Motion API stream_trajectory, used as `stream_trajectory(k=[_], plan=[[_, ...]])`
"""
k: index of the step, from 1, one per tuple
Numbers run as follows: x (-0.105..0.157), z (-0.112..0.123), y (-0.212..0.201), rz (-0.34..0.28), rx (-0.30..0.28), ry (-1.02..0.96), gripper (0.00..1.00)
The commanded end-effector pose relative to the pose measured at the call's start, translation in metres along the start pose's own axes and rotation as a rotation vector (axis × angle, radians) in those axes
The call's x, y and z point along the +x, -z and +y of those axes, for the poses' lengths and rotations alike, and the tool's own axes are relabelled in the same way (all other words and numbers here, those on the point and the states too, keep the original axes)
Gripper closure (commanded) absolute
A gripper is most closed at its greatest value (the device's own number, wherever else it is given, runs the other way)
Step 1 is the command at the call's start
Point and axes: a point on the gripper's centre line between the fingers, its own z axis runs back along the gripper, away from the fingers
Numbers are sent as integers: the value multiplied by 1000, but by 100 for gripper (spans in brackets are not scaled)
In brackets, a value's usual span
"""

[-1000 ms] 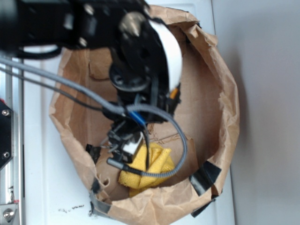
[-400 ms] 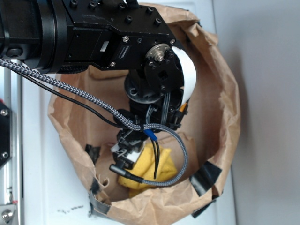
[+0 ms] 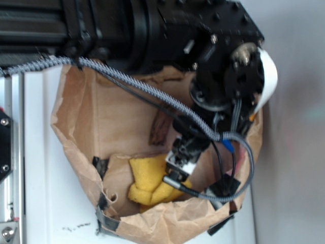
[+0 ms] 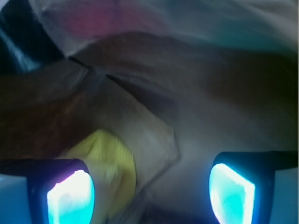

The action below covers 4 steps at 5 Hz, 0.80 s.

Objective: Grab the yellow cloth.

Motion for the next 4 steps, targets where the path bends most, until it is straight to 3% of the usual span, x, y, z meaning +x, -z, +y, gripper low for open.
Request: stream_trajectory(k=[1,2,3,4], plan=[[23,-20,7,38,-72,98,0],[18,-7,-2,91,-94,139,0],[25,-2,-17,72,-121,149,0],[28,0,-27,89,-112,229,0]])
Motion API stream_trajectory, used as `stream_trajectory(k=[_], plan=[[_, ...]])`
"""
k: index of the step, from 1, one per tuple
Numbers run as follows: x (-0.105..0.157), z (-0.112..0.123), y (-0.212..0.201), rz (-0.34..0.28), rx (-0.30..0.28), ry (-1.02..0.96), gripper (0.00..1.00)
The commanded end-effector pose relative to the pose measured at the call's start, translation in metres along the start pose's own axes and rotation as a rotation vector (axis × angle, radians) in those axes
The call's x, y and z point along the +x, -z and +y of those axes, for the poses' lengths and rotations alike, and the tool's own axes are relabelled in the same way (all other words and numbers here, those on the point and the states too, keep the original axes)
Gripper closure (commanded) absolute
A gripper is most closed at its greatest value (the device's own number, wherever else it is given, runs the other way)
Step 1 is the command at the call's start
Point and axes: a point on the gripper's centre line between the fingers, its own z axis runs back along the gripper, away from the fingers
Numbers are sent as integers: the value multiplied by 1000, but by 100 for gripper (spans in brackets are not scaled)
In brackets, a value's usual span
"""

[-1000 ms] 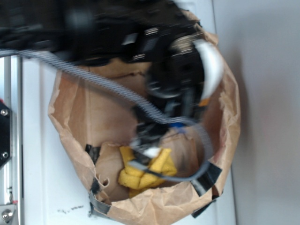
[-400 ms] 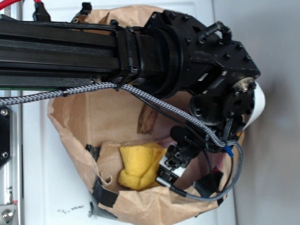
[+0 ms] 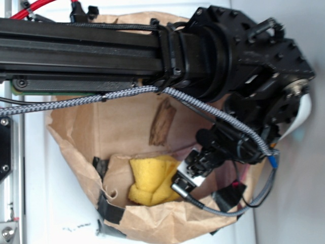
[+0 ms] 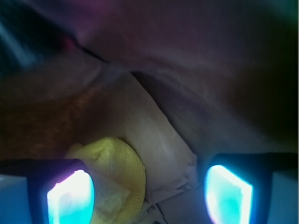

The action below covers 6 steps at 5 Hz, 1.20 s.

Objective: Grab the yellow cloth.

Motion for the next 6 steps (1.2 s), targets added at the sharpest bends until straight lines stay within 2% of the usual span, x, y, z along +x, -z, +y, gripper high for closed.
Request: stream_trajectory(k=[1,4,5,6], plan=[[-6,-30,-36,0,214,217,0],[-6,-30,-36,0,214,217,0],[-18,-49,-44,-32,121,312,0],[-23,-55,-15,13,108,426,0]])
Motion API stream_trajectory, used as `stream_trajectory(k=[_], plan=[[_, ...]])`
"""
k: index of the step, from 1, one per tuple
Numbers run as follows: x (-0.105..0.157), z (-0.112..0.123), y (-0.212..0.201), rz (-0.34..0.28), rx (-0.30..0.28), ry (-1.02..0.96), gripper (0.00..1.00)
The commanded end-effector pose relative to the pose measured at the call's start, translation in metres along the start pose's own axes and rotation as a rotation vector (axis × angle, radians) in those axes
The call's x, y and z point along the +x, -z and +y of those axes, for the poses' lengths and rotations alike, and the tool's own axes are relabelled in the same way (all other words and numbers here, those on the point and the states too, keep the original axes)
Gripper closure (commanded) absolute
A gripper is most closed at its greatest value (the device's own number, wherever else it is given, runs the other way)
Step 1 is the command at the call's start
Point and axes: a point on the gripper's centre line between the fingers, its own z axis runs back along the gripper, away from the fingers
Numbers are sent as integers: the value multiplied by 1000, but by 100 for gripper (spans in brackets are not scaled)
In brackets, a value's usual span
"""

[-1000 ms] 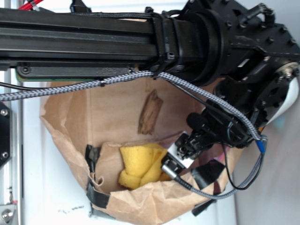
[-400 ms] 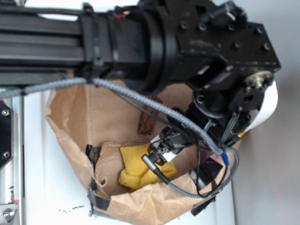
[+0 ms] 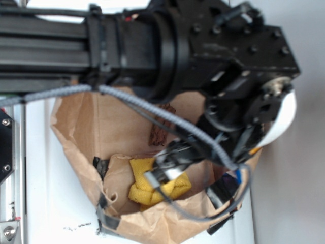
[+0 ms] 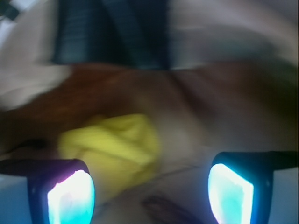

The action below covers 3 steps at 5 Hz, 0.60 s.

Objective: Grab the yellow cloth.

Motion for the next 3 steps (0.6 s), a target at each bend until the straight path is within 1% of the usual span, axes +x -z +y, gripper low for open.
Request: stream_trajectory(k=[1,2,3], plan=[[-2,-31,29,55,78,196,0],[0,-26,58,95,80,219,0],[4,-26,82,65,58,311,0]])
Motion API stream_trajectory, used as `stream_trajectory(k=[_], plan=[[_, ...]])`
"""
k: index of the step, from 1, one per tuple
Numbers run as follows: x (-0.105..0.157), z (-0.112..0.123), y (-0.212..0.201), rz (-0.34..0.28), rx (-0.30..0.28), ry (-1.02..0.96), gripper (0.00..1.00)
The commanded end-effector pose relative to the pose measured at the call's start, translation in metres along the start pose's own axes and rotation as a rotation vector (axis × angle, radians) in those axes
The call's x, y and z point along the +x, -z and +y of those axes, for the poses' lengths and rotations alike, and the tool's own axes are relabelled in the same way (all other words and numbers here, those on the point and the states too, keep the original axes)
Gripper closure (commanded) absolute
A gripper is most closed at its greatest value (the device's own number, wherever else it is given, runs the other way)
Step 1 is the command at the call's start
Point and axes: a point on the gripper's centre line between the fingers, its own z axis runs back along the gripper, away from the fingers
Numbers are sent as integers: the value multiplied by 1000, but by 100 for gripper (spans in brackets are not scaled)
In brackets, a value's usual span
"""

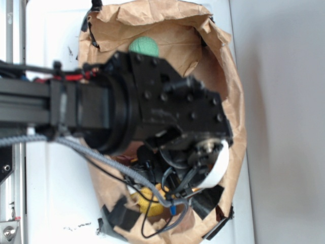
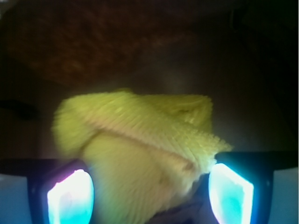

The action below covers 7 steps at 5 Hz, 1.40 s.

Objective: Grab the yellow cloth.

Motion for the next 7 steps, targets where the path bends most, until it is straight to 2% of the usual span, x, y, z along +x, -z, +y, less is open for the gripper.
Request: stream_trajectory(k=[1,2,4,5,6,7], plan=[[19,4,38,-46,-22,111,0],[18,10,43,-62,-28,92,100],[12,8,11,-145,-9,81,100],[1,10,-6,-168,26,34,100],[-25,9,-49,-227,83,-112,100],[-50,5,-92,-307,96,-253,100]])
